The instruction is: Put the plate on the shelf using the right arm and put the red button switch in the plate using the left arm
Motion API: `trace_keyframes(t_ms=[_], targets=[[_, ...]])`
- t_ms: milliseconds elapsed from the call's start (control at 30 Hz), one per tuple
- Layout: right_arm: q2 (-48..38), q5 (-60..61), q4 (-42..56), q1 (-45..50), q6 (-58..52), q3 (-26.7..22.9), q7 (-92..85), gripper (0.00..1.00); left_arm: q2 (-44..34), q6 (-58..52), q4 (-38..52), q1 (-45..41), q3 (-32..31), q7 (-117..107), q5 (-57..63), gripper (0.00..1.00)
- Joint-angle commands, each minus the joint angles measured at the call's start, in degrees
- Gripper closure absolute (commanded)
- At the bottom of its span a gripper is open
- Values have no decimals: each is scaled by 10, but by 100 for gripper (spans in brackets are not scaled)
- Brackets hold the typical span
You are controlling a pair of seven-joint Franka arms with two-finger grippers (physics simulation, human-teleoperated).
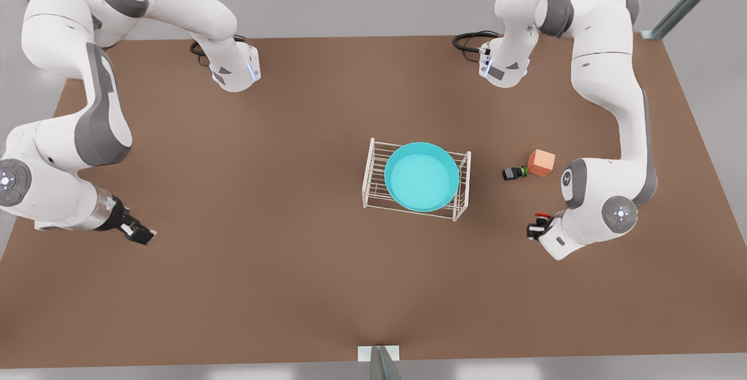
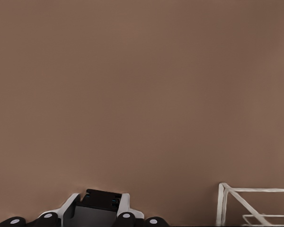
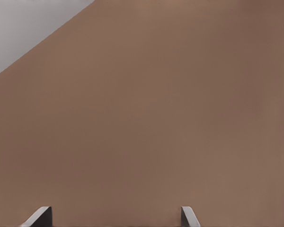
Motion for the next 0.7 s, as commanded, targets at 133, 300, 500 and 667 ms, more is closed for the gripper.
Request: trace_keyframes(t_ms=[133,300,500,667], targets=[[-135,296,-36,319,-58,-500,-577,0,-17,-61,28,0,-111,-403,-2,53],[-148,300,-31,256,-58,-513,-595,0,-16,-59,70,-6,-169,-533,-3,53],[-145,294,-31,255,-58,-513,-590,0,-7,-58,58,-71,-174,-594,6,53],[-145,260,-26,255,-65,-512,-592,0,-7,-109,33,-104,-174,-597,28,53]])
